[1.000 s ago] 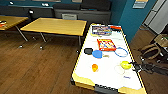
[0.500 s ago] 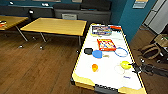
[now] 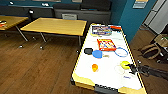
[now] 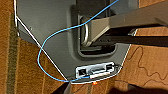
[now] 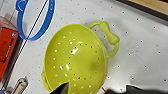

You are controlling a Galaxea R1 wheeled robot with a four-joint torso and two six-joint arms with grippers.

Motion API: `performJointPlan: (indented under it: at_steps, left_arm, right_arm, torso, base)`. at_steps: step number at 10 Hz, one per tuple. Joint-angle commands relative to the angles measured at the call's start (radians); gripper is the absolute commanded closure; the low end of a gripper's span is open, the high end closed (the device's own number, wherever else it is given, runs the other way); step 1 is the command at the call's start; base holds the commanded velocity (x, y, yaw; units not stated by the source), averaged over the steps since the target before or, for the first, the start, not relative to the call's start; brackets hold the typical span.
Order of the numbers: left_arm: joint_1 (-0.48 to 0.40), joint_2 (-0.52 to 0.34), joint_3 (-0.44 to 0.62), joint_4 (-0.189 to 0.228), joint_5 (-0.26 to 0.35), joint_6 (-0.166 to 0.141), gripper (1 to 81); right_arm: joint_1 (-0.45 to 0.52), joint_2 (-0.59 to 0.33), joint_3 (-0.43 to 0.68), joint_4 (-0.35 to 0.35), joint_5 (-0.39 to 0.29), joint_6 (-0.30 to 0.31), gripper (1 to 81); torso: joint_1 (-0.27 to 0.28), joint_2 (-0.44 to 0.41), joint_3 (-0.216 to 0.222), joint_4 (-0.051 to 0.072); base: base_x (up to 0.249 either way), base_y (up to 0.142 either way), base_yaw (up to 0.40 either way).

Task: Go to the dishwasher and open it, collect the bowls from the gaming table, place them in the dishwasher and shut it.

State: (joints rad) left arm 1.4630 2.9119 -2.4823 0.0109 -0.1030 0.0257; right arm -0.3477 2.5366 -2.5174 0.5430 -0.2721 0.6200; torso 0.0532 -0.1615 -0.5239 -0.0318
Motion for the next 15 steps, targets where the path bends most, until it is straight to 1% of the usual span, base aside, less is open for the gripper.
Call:
performJointPlan:
  at_steps: [1,2,3,5,7,9,11,12,13,14,15]
  left_arm:
    - [0.004,-0.003,0.008,-0.006,0.075,0.000,1.0]
    - [0.004,-0.003,0.008,-0.008,0.075,0.000,1.0]
    - [0.004,-0.005,0.008,-0.008,0.075,0.000,1.0]
    - [0.004,-0.011,0.008,-0.014,0.075,0.000,1.0]
    - [0.004,-0.014,0.008,-0.015,0.075,0.000,1.0]
    - [0.004,-0.009,0.008,-0.014,0.075,0.000,1.0]
    - [0.004,-0.011,0.008,-0.017,0.075,0.000,1.0]
    - [0.004,-0.009,0.008,-0.017,0.075,0.000,1.0]
    - [0.004,-0.008,0.011,-0.015,0.072,0.000,1.0]
    - [0.004,-0.005,0.011,-0.014,0.072,0.000,1.0]
    - [0.004,-0.002,0.013,-0.012,0.072,0.000,1.0]
  right_arm:
    - [0.127,-0.040,-0.012,0.018,-0.021,0.004,1.0]
    - [0.121,-0.042,-0.012,0.031,-0.019,0.004,1.0]
    - [0.114,-0.042,-0.015,0.041,-0.018,0.004,81.1]
    - [0.101,-0.045,-0.015,0.063,-0.018,0.004,81.1]
    - [0.110,-0.062,-0.001,0.066,-0.021,0.004,81.1]
    - [0.123,-0.105,0.053,0.069,-0.019,0.004,81.1]
    - [0.167,-0.157,0.100,0.069,-0.033,0.001,81.1]
    - [0.196,-0.198,0.150,0.068,-0.039,-0.003,81.1]
    - [0.228,-0.239,0.210,0.049,-0.042,-0.008,81.1]
    - [0.256,-0.293,0.281,0.015,-0.058,-0.008,81.1]
    - [0.276,-0.359,0.359,-0.053,-0.123,-0.002,81.1]
  torso:
    - [0.000,0.000,0.000,0.000]
    - [0.000,0.000,0.000,0.000]
    - [0.000,0.000,0.000,0.000]
    - [0.000,0.000,0.000,0.000]
    - [0.000,0.000,0.000,0.000]
    - [0.000,0.000,0.000,0.000]
    - [0.000,0.000,0.000,0.000]
    - [0.000,0.000,0.000,0.000]
    - [0.000,0.000,0.000,0.000]
    - [0.000,0.000,0.000,0.000]
    - [0.000,0.000,0.000,0.000]
  base:
    - [0.000,0.000,0.000]
    - [0.000,0.000,0.000]
    - [0.000,0.000,0.000]
    - [0.000,0.000,0.000]
    - [0.000,0.000,0.000]
    - [0.000,0.000,0.000]
    - [0.000,0.000,0.000]
    - [0.000,0.000,0.000]
    - [0.000,0.000,0.000]
    - [0.000,0.000,0.000]
    - [0.000,0.000,0.000]
